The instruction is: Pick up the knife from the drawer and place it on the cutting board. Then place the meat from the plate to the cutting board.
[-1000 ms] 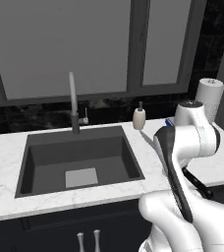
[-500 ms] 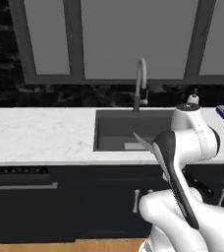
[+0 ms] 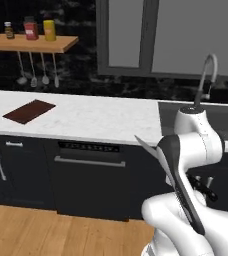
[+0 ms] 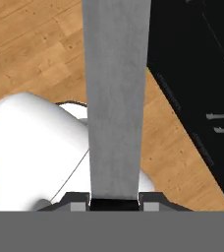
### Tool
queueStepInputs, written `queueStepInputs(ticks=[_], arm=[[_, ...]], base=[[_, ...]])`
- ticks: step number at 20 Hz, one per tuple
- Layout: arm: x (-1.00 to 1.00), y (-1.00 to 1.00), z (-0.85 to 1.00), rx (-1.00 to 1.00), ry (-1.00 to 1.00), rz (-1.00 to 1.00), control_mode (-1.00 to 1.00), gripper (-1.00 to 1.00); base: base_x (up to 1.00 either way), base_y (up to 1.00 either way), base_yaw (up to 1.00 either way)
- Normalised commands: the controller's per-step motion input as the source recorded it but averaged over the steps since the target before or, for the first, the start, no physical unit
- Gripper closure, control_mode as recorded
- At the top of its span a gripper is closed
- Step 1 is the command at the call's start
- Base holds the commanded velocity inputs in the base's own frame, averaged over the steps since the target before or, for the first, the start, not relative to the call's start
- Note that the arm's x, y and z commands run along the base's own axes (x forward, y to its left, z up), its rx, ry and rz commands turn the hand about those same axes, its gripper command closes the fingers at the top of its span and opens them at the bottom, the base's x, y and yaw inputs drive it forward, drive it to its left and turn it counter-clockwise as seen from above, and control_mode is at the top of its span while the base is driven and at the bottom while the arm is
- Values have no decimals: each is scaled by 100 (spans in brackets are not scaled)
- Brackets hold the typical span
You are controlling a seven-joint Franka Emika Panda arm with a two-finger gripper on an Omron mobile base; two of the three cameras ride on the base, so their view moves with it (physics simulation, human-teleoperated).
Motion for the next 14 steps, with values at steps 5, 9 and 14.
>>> queueStepInputs(ticks=[5, 9, 14], arm=[[0, 0, 0, 0, 0, 0, 100, 100], [0, 0, 0, 0, 0, 0, 100, 100], [0, 0, 0, 0, 0, 0, 100, 100]], base=[[37, 100, 6], [77, 100, -1], [85, 100, -4]])
